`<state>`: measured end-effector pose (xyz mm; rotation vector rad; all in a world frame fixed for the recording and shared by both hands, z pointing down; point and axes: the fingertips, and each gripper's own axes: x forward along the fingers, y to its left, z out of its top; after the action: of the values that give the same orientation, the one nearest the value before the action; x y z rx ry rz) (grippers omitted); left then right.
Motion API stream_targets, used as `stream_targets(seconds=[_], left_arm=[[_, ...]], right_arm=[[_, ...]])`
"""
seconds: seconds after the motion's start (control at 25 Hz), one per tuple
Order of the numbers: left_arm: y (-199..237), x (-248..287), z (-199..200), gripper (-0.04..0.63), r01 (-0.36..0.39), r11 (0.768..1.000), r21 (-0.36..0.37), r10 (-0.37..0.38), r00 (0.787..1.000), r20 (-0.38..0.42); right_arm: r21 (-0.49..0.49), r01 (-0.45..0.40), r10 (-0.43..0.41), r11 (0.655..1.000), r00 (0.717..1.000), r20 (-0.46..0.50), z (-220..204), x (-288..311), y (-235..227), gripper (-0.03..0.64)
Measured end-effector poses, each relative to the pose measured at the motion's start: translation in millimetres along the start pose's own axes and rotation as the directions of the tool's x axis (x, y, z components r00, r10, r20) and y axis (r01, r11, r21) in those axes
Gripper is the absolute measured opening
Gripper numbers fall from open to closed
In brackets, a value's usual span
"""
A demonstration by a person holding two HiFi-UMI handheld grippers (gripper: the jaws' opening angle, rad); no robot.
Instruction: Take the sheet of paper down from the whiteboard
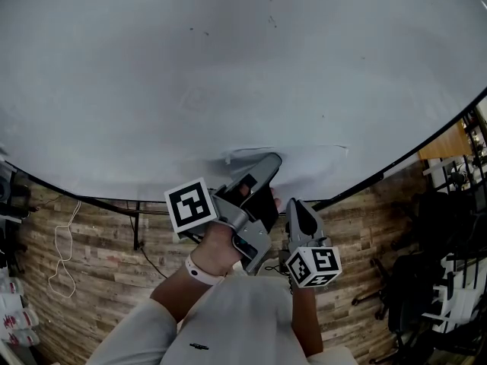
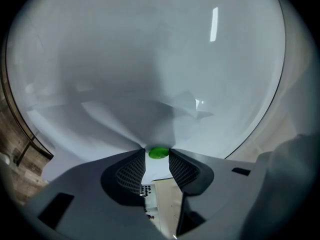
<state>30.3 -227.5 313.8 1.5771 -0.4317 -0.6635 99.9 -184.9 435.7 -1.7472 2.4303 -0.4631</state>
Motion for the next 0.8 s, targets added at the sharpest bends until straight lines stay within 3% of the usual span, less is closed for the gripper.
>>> stream_targets(seconds=[0.6,0.8], left_arm=[[5,-3,-3,0.124,0.033,0.999,-0.018,-0.032,0.999,0.018],[12,-3,-10,0.124,0.029,0.999,-0.041,-0.03,0.999,-0.025]], right_arm=[[-0.007,-0.001,0.001,1.0,1.0,0.01,2,-10,-2,0.009],[-0.011,0.003,-0.003,1.0,1.0,0.007,3,-4,-3,0.009]])
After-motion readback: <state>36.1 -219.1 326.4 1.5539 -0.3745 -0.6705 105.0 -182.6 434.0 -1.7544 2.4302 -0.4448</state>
